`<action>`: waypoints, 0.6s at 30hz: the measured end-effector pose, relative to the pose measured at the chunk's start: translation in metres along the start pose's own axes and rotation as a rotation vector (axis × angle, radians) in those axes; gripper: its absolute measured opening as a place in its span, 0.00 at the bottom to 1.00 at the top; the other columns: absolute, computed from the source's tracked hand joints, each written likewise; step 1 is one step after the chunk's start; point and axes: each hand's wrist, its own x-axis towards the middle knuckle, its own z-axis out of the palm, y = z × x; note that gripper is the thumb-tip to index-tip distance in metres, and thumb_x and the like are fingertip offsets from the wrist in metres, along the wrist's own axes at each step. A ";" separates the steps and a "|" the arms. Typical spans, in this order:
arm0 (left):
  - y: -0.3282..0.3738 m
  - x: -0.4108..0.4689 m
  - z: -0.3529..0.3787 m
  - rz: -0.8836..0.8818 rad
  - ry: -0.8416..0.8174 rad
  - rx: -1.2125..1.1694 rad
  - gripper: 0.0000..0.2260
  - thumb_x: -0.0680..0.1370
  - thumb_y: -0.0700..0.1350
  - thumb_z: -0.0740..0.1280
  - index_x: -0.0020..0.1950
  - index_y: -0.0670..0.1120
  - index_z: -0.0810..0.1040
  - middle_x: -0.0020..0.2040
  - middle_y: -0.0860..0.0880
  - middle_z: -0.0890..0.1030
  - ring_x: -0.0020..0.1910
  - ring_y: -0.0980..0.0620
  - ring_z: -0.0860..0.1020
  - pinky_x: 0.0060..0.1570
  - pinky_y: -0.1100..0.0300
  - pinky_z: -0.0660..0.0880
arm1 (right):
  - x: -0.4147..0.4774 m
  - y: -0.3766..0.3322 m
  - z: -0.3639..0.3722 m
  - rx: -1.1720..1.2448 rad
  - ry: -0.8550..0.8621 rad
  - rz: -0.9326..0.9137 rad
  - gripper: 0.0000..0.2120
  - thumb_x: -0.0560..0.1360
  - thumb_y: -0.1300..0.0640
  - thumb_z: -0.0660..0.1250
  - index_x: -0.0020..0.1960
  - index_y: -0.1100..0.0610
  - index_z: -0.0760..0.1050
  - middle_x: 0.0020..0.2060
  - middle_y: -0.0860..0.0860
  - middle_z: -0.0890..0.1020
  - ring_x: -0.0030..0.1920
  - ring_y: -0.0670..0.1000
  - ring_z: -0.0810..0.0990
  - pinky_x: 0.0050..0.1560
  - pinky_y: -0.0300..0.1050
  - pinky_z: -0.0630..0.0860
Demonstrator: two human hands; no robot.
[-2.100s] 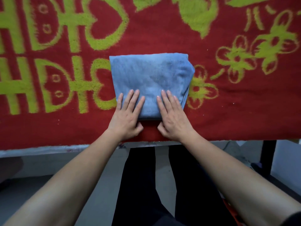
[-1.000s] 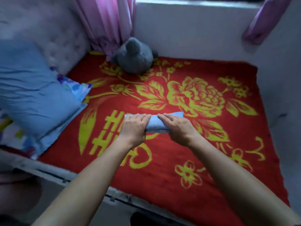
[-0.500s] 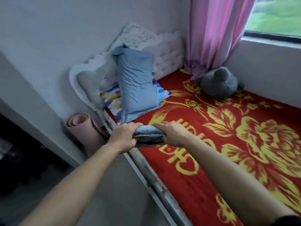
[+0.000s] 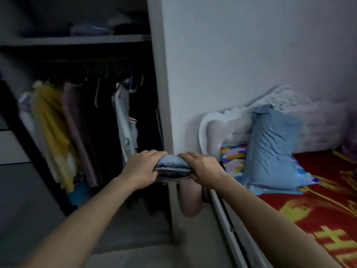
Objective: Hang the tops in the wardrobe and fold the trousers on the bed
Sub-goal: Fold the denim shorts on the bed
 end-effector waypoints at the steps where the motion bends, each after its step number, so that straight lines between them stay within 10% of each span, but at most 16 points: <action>1: -0.032 -0.003 -0.014 -0.023 0.017 0.022 0.28 0.74 0.47 0.66 0.74 0.56 0.67 0.68 0.55 0.75 0.64 0.50 0.74 0.58 0.56 0.71 | 0.033 -0.020 0.001 0.001 0.015 -0.031 0.30 0.74 0.54 0.65 0.75 0.47 0.63 0.68 0.49 0.73 0.61 0.58 0.78 0.51 0.52 0.76; 18: -0.333 0.139 -0.294 -0.116 0.601 0.554 0.26 0.71 0.45 0.69 0.70 0.53 0.71 0.61 0.47 0.78 0.57 0.40 0.77 0.50 0.48 0.74 | 0.465 -0.142 -0.166 -0.134 0.662 -0.349 0.27 0.74 0.53 0.65 0.72 0.48 0.66 0.63 0.53 0.77 0.55 0.63 0.80 0.47 0.56 0.77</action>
